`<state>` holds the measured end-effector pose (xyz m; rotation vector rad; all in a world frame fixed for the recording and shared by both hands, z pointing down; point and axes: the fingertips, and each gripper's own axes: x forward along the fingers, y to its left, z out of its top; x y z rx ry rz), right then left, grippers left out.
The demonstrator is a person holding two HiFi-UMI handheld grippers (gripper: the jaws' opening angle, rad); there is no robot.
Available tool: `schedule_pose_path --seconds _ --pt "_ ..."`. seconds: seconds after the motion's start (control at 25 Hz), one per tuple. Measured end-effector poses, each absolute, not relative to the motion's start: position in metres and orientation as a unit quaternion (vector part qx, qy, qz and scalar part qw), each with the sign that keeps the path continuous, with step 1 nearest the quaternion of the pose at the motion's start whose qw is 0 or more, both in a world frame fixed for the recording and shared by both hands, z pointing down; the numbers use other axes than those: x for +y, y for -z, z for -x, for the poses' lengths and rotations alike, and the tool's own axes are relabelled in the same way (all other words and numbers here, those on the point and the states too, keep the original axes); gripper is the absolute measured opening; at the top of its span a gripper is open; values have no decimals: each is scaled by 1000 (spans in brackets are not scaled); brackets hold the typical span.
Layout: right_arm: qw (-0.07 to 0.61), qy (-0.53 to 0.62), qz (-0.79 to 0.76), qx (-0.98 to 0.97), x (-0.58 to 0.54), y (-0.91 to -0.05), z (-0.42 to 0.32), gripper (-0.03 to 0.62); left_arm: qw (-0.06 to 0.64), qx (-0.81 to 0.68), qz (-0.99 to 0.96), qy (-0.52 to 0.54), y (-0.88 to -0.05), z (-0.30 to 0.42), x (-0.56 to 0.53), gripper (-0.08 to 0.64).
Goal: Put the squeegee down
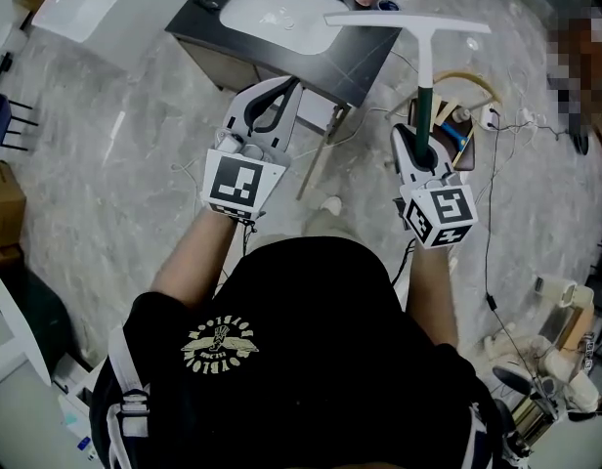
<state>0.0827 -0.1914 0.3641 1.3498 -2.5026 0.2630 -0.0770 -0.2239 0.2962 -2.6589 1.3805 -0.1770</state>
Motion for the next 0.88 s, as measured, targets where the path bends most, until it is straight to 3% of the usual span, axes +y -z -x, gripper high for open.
schedule_pose_path --seconds 0.88 --pt "154 -136 -425 -882 -334 -422 -123 32 66 495 860 99 -316 37 -340 23"
